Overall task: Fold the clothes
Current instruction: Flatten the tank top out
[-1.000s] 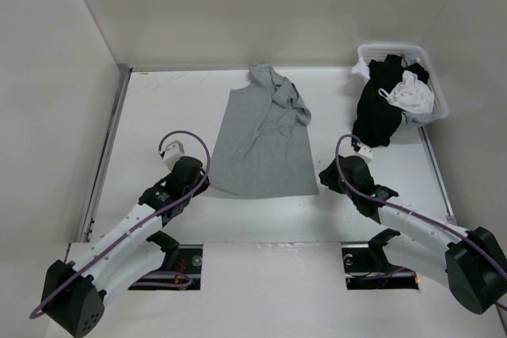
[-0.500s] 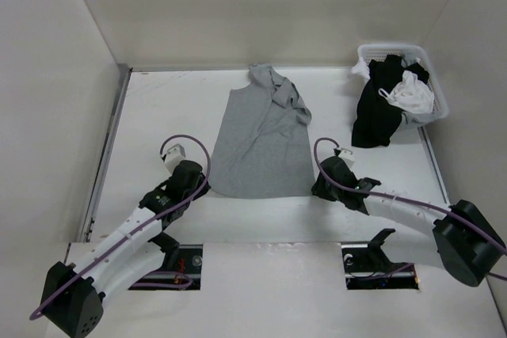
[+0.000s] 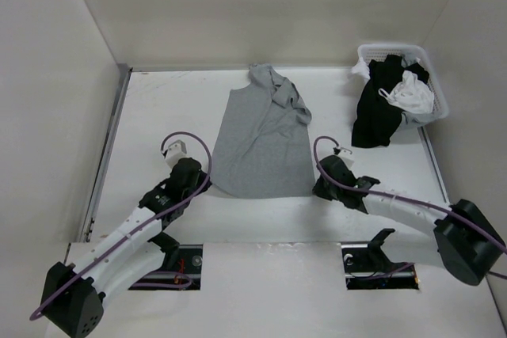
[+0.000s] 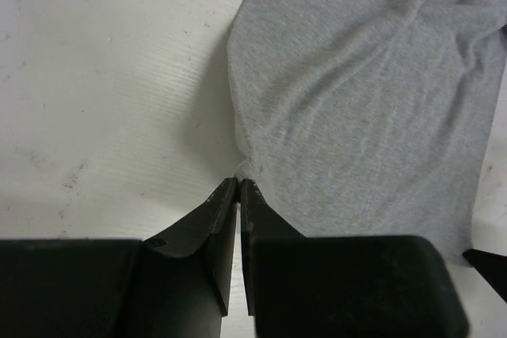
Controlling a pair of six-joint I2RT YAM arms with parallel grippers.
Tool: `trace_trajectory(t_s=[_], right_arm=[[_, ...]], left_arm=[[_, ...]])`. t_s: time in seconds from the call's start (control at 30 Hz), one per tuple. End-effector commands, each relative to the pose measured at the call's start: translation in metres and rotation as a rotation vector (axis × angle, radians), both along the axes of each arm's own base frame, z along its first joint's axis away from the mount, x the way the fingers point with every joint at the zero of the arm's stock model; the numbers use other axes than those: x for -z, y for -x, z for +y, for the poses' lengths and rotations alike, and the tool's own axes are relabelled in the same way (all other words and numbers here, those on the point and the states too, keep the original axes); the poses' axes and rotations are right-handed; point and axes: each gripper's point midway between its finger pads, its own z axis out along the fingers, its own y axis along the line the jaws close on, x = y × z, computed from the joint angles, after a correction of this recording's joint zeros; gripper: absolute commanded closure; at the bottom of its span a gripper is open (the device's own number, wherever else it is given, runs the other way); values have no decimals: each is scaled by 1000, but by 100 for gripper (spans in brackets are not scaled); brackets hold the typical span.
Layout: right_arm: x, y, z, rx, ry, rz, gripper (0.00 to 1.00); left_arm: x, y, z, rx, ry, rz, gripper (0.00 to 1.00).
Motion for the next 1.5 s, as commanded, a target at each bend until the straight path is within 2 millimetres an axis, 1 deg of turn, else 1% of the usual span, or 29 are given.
trace_trajectory(t_s=[0.0,0.07,0.1,0.17,0.23,0.3,0.33,0.37,0.4,0.43,0.47,0.53,0.6,0.67,0.73,0.8,0.83,0.9,0.97,1.03,1.07,1.1,1.17,1.23,1.27,1.3,1.33,1.4,1.47], right_arm=[[-57,-20,2,30,-53,-181,100],[-115,-29,1,14,-62,-327,100],[-148,-32,0,4,-65,-397,100],[-221,-31,-4,-13,-78,-545,100],[-293,-25,-11,-30,-80,-686,100],[-366,-14,-19,-34,-99,-830,100],[-398,-9,-23,-33,-108,-892,100],[-422,-5,-27,-28,-110,-937,100],[-452,-1,-33,-21,-109,-994,100],[-480,4,-39,-15,-111,-1048,100],[-503,7,-41,-19,-112,-1091,99],[-546,12,-48,-6,-112,-1171,99],[-581,16,-54,2,-121,-1232,98],[-604,16,-53,-4,-124,-1275,98],[-614,6,-46,-12,-98,-1297,97],[-611,-12,-39,-9,-63,-1296,97],[-602,-27,-32,-16,-49,-1279,97],[-581,-60,-19,-44,-50,-1239,97],[-556,-92,-4,-91,-96,-1177,97],[-534,-122,7,-129,-144,-1121,97],[-526,-135,11,-141,-158,-1102,97],[-519,-148,16,-152,-168,-1084,97],[-509,-174,19,-160,-161,-1060,97],[-506,-195,20,-157,-150,-1040,97],[-506,-202,20,-157,-147,-1033,98],[-504,-207,20,-157,-140,-1024,98],[-501,-208,21,-161,-138,-1013,98],[-489,-209,22,-159,-134,-992,98],[-480,-209,19,-152,-122,-986,98]], left_arm=[[-66,-30,-6,-3,51,-188,96],[-119,-43,-5,-16,70,-318,96],[-149,-47,-5,-24,85,-388,97],[-210,-48,-2,-47,130,-531,97],[-271,-38,2,-61,176,-669,97],[-329,-26,13,-88,205,-794,97],[-360,-18,19,-100,220,-858,96],[-388,-10,23,-105,235,-916,96],[-416,-2,28,-110,251,-979,96],[-437,6,33,-115,267,-1031,96],[-461,14,37,-119,280,-1092,96],[-499,26,43,-122,307,-1184,96],[-528,33,44,-118,319,-1244,96],[-546,33,41,-115,309,-1275,95],[-556,25,34,-116,285,-1292,94],[-556,9,27,-131,247,-1290,93],[-553,-4,22,-138,213,-1277,93],[-535,-35,11,-136,139,-1224,92],[-508,-71,1,-128,82,-1149,92],[-472,-115,-2,-121,62,-1065,92],[-451,-141,1,-121,59,-1012,93],[-431,-165,5,-124,81,-954,93],[-403,-204,14,-122,142,-863,94],[-389,-233,19,-116,187,-814,95],[-385,-242,14,-87,209,-795,95],[-373,-245,-1,-25,232,-755,95],[-354,-243,-26,45,257,-696,95],[-301,-220,-80,186,284,-590,93],[-250,-196,-128,286,305,-517,87]])
